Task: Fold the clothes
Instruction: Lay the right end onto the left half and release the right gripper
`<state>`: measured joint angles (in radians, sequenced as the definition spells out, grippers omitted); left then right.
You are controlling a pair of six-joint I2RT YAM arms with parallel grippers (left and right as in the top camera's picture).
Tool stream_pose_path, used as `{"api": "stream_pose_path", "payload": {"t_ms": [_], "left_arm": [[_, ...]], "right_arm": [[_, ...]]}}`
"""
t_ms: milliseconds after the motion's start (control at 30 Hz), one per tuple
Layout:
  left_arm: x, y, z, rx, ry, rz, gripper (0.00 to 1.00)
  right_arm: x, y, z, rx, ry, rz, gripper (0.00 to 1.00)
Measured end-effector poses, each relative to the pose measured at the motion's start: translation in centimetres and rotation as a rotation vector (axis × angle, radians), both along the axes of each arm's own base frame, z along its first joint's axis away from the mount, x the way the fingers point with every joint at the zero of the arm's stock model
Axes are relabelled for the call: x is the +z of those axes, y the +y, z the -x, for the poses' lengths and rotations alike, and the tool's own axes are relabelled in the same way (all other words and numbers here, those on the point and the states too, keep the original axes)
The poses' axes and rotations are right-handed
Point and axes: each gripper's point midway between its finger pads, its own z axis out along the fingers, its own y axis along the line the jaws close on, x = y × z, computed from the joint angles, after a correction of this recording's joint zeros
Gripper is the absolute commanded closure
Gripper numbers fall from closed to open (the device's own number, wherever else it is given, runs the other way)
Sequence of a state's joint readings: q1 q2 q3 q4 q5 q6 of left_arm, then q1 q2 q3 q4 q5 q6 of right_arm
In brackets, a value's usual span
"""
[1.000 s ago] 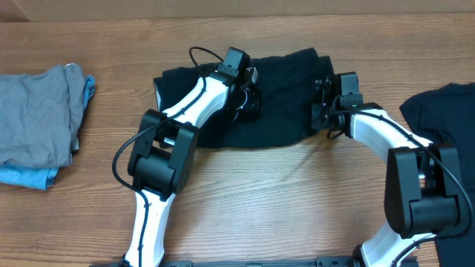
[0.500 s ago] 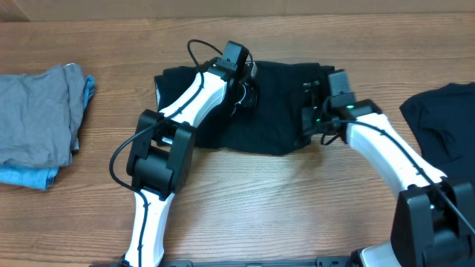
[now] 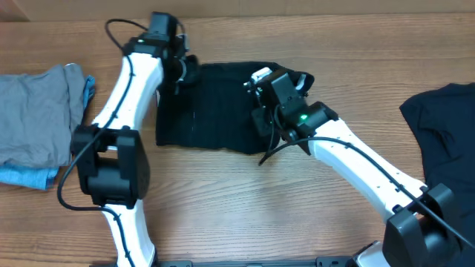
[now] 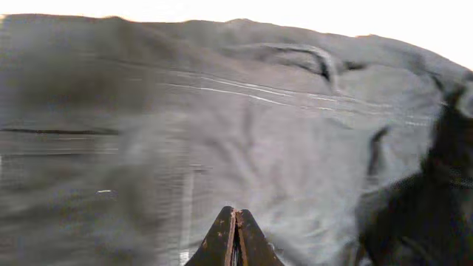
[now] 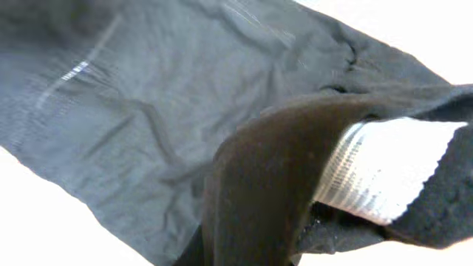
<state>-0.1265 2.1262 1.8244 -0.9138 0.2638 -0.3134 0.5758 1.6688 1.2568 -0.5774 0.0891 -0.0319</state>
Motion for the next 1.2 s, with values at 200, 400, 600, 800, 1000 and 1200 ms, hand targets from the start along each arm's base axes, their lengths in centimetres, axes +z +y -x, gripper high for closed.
{"api": "stream_pose_path", "payload": {"t_ms": [200, 400, 600, 800, 1000, 1200], "left_arm": [[-0.2, 1.9, 0.2, 0.006, 0.016, -0.017, 0.91], [-0.3, 2.0, 0.3, -0.012, 0.013, -0.023, 0.89], [-0.3, 2.0, 0.3, -0.015, 0.013, -0.023, 0.82], [-0.3, 2.0, 0.4, -0.015, 0.015, -0.024, 0.73], [-0.3, 2.0, 0.4, -0.018, 0.015, -0.025, 0.64], [-0.3, 2.0, 0.4, -0.025, 0.016, -0.028, 0.55]], "right_arm": [[-3.7, 4.4, -0.9, 0.112, 0.021, -0.052, 0.96], [-8.9, 7.7, 1.3, 0.227, 0.101, -0.015, 0.96], [-8.9, 8.6, 2.0, 0.263, 0.101, -0.011, 0.7], [-8.5, 9.8, 2.7, 0.292, 0.124, -0.076, 0.24], [-4.3, 11.3, 2.0, 0.308, 0.142, -0.107, 0.11], [-0.2, 11.7, 1.5, 0.306, 0.14, -0.107, 0.05]]}}
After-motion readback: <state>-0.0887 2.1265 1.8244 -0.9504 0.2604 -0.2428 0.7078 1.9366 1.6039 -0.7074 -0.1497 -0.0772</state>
